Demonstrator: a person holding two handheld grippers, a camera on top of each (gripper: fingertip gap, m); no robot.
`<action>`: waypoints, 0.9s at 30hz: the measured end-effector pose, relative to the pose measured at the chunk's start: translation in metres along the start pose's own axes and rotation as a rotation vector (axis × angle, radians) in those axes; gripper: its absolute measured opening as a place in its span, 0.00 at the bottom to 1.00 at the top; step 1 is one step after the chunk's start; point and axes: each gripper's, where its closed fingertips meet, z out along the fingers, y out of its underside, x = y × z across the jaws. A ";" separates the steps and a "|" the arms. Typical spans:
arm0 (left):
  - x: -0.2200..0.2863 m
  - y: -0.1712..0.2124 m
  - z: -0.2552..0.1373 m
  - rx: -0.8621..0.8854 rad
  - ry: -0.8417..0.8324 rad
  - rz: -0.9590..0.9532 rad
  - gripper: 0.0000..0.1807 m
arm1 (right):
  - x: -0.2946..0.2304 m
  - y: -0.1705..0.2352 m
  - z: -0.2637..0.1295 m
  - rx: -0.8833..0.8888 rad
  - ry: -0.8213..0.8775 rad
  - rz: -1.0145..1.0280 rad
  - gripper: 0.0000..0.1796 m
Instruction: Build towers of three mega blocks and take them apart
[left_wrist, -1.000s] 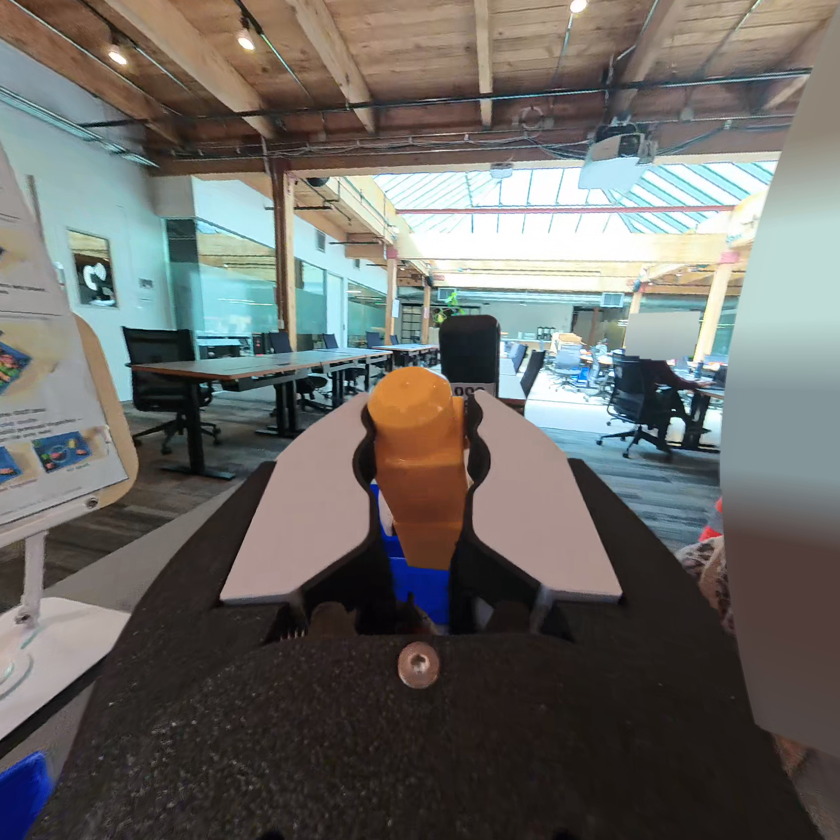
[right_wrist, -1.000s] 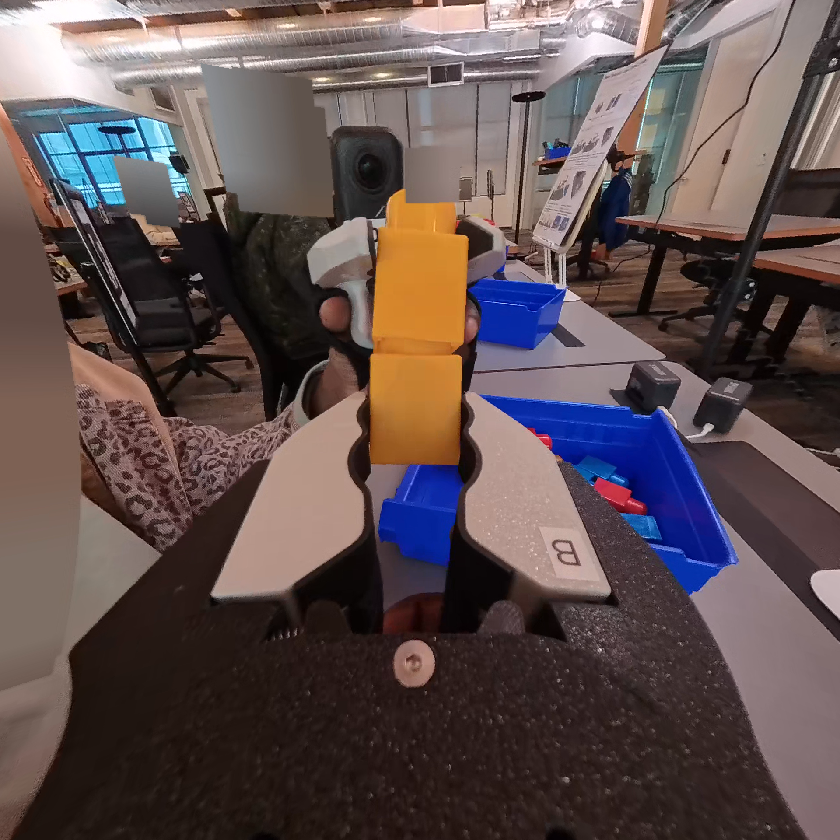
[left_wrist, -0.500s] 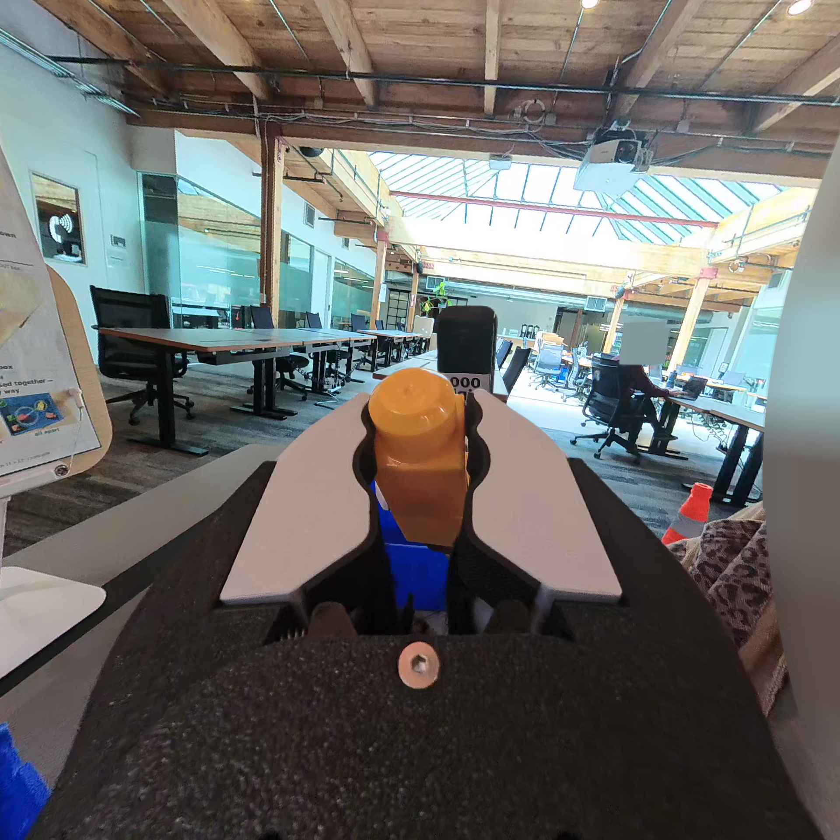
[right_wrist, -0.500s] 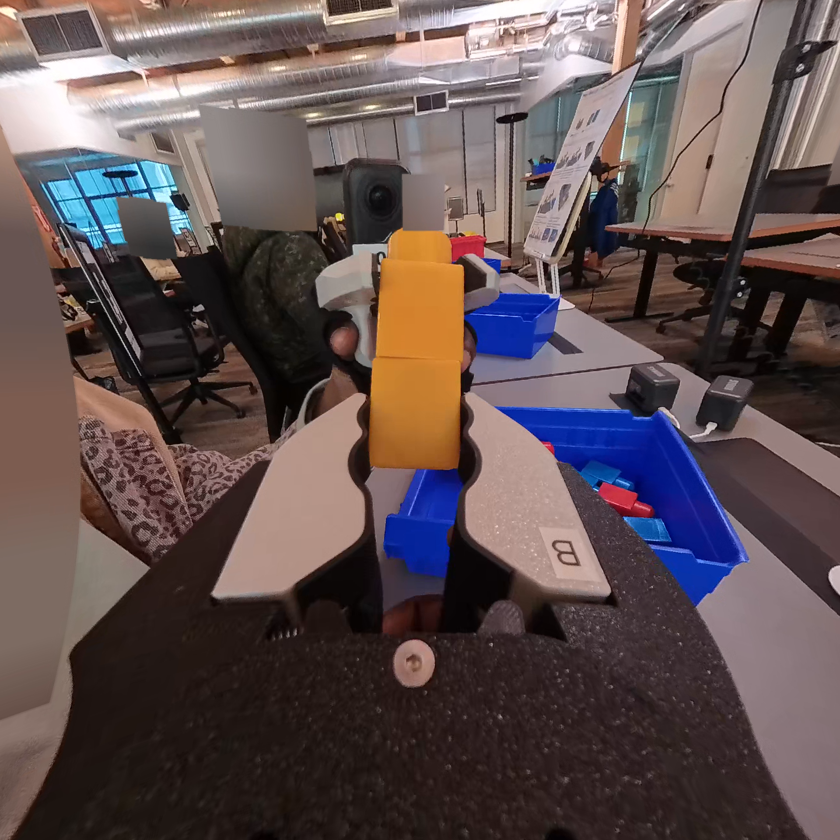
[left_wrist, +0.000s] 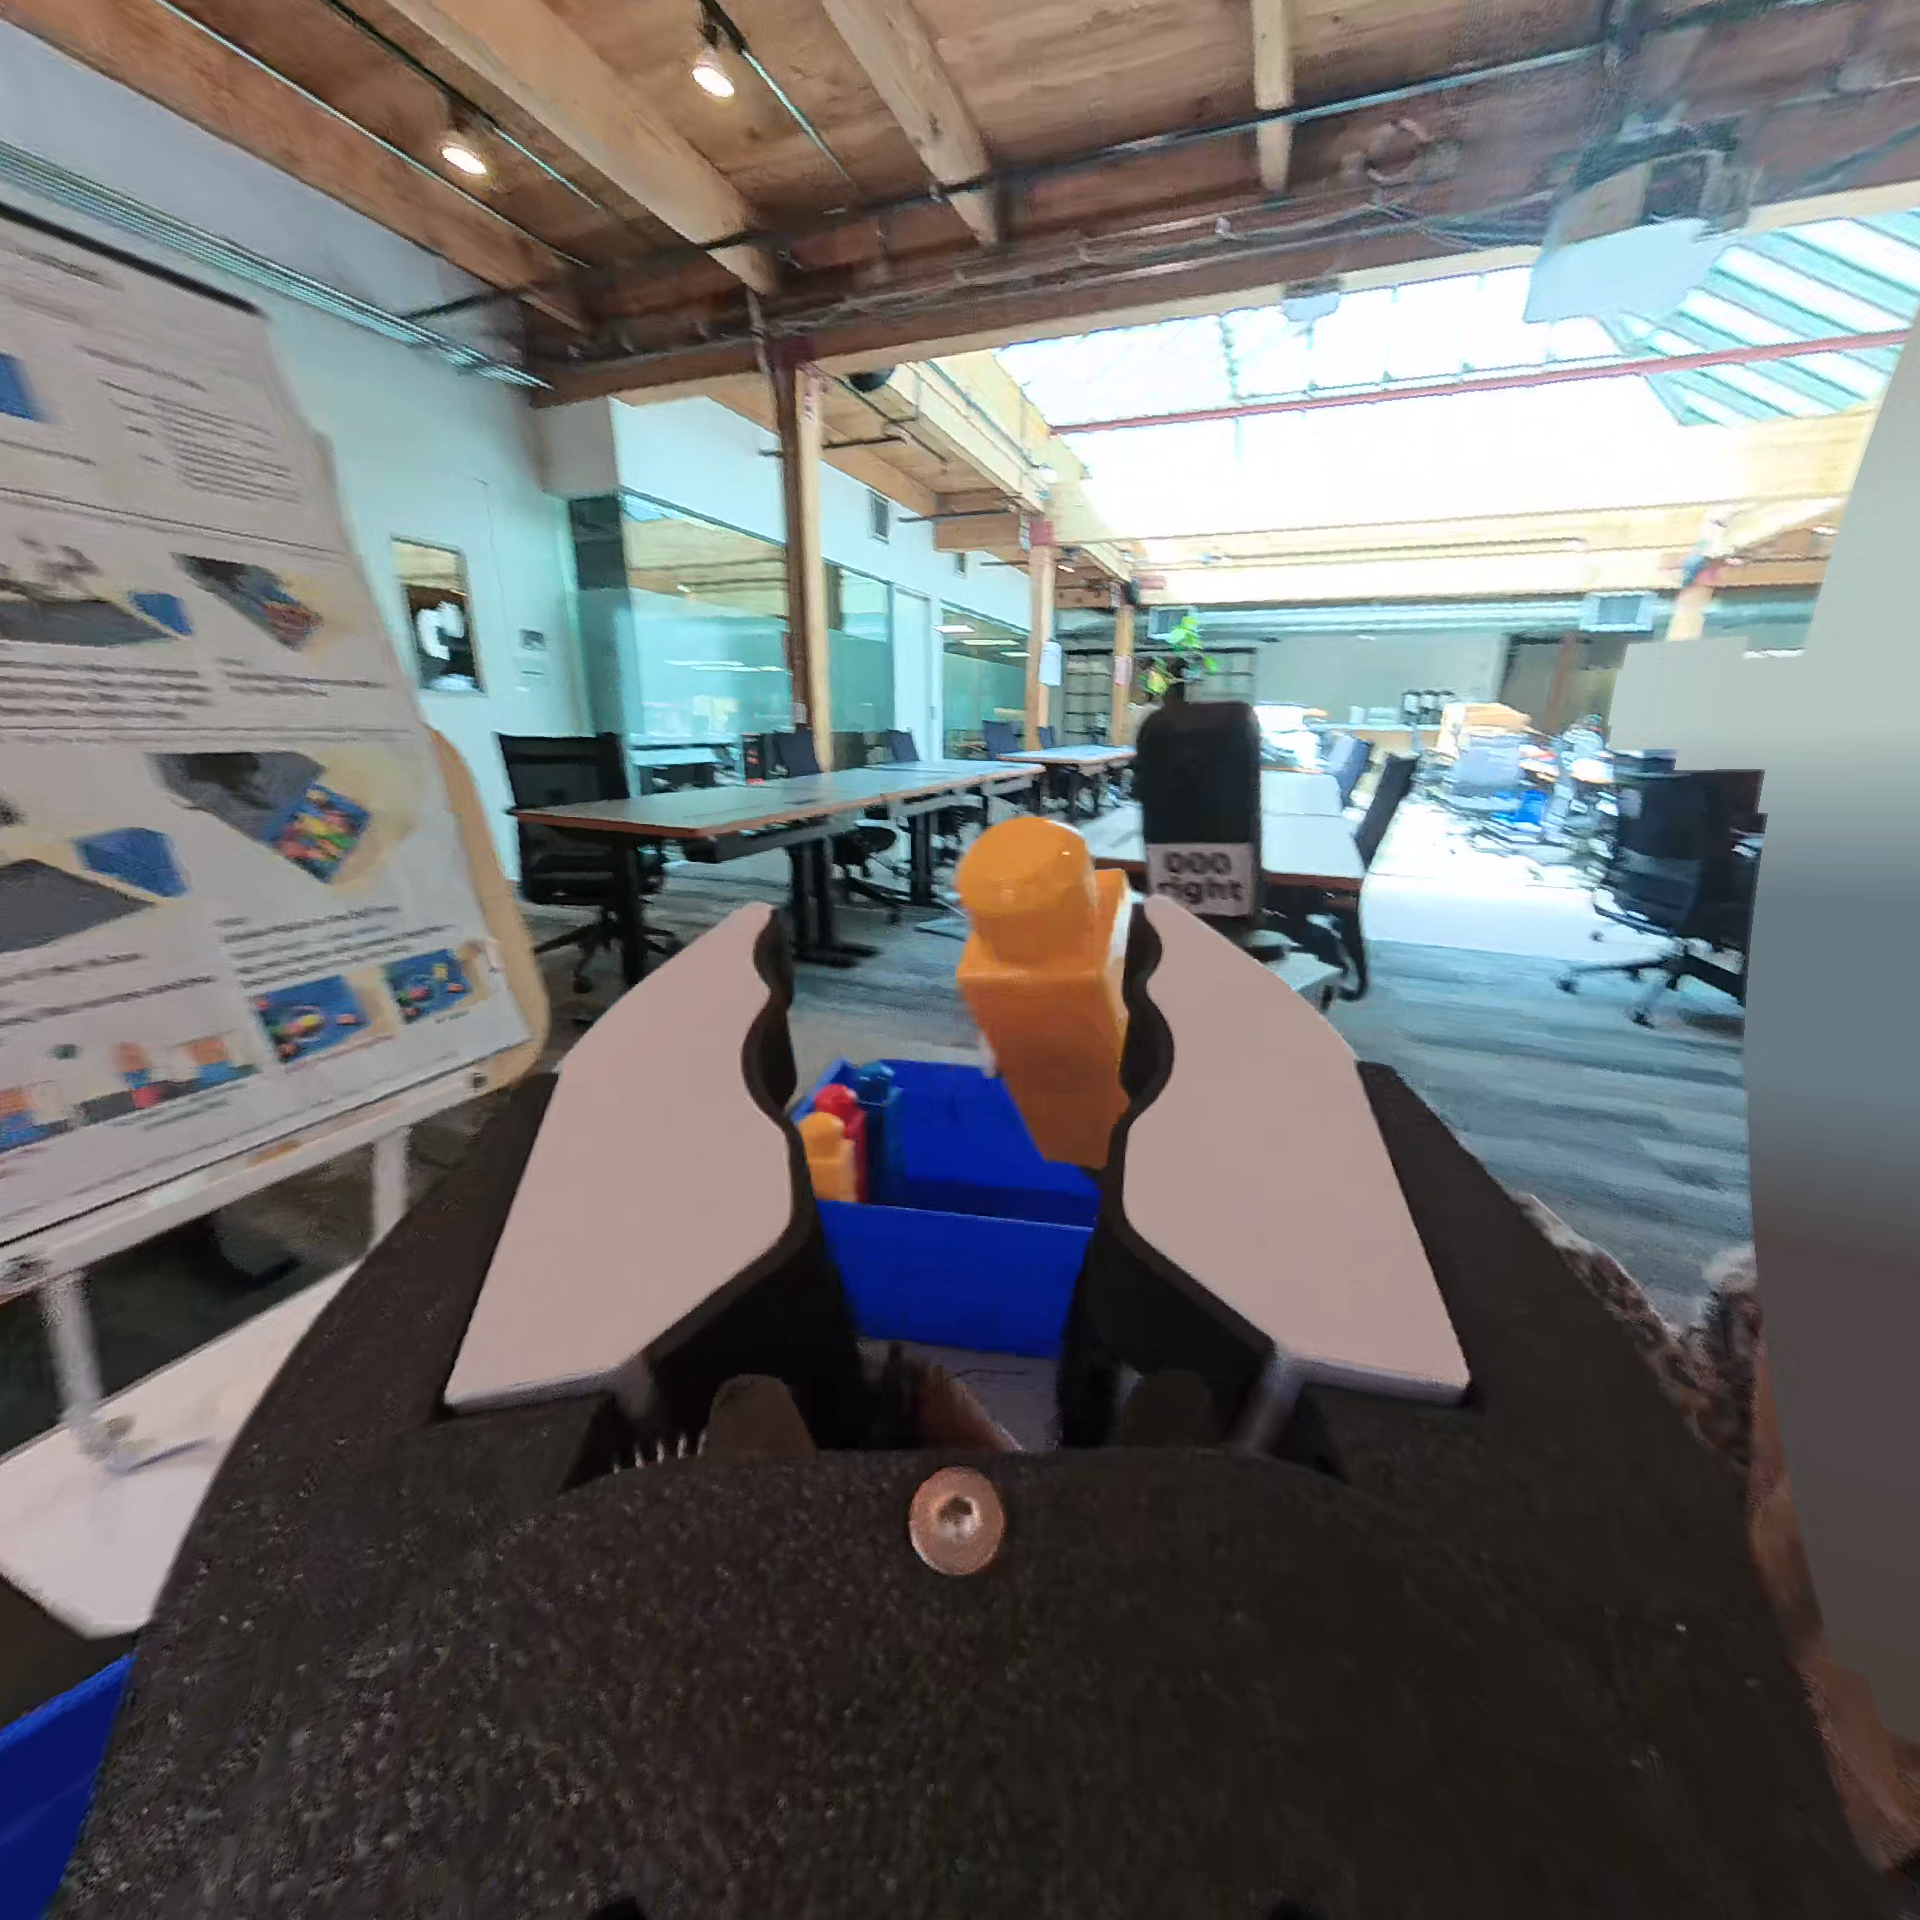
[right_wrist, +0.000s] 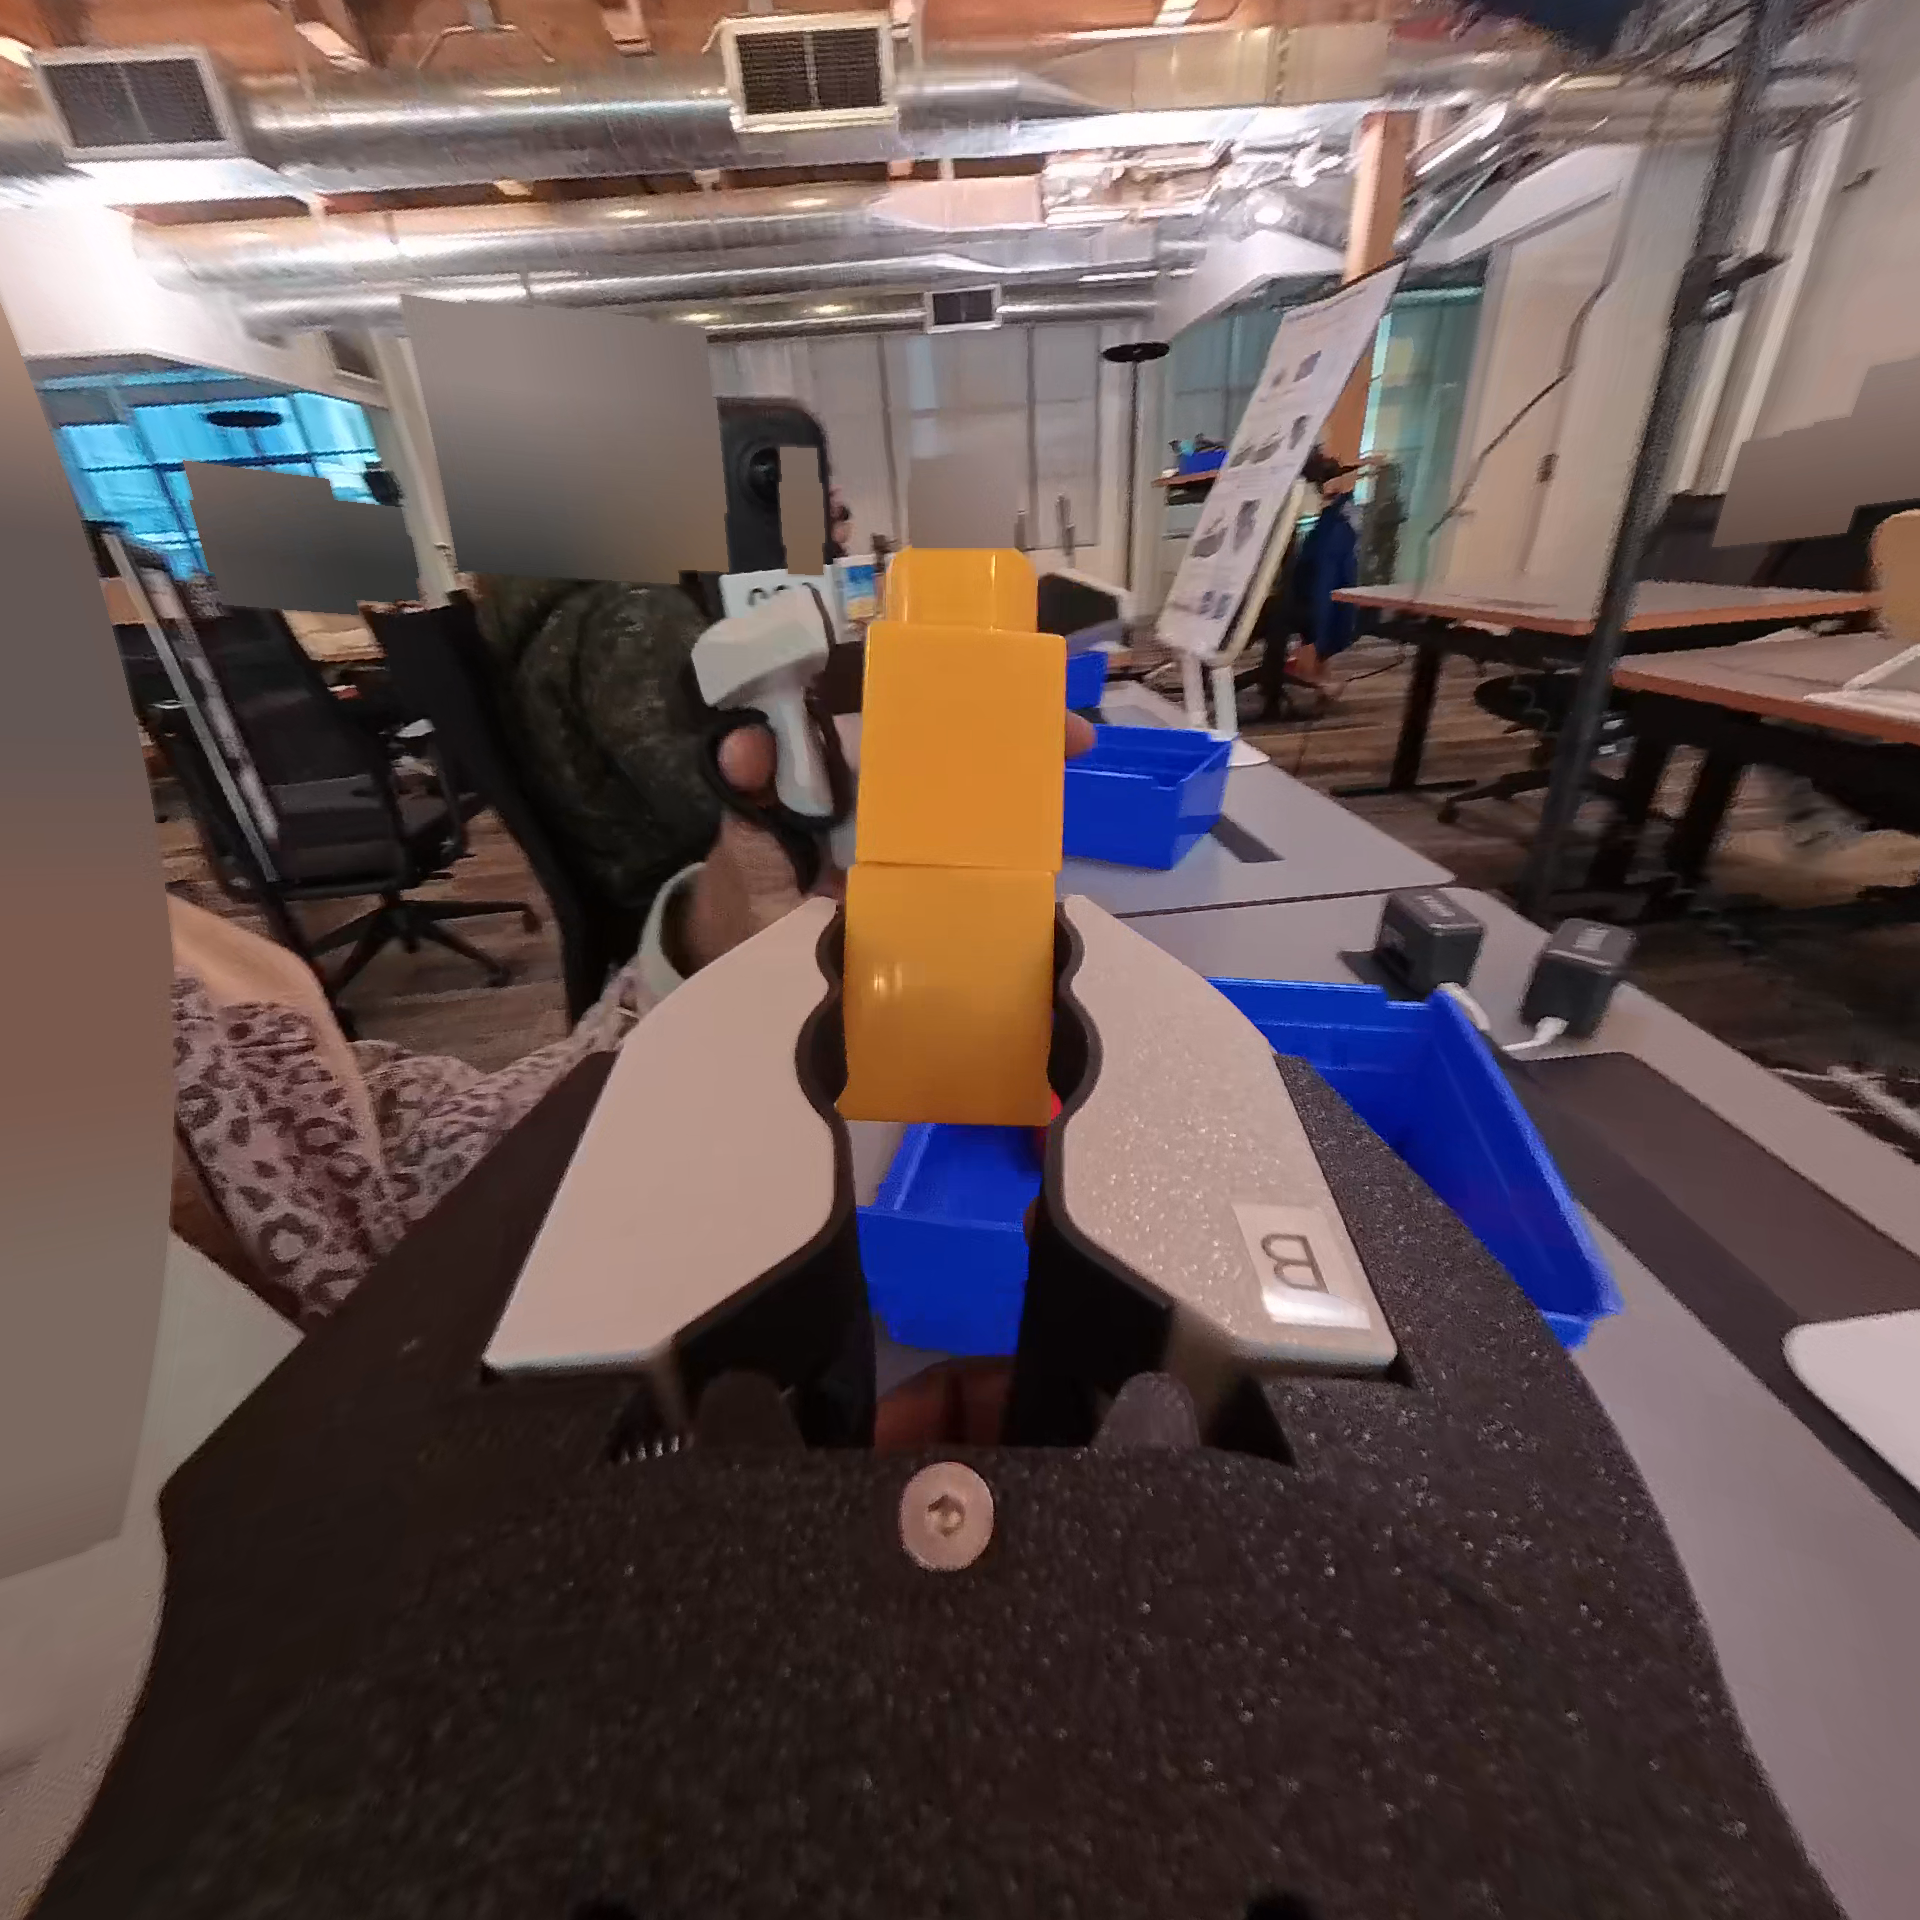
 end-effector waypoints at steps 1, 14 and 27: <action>-0.012 -0.007 -0.012 0.016 -0.070 0.005 0.34 | 0.005 -0.003 -0.005 0.007 0.036 -0.017 0.20; -0.158 0.185 -0.146 -1.054 -0.731 -0.078 0.26 | 0.024 -0.015 -0.032 0.061 0.144 -0.046 0.20; -0.112 0.218 -0.232 -1.561 -0.694 -0.246 0.18 | 0.027 -0.016 -0.034 0.074 0.151 -0.054 0.20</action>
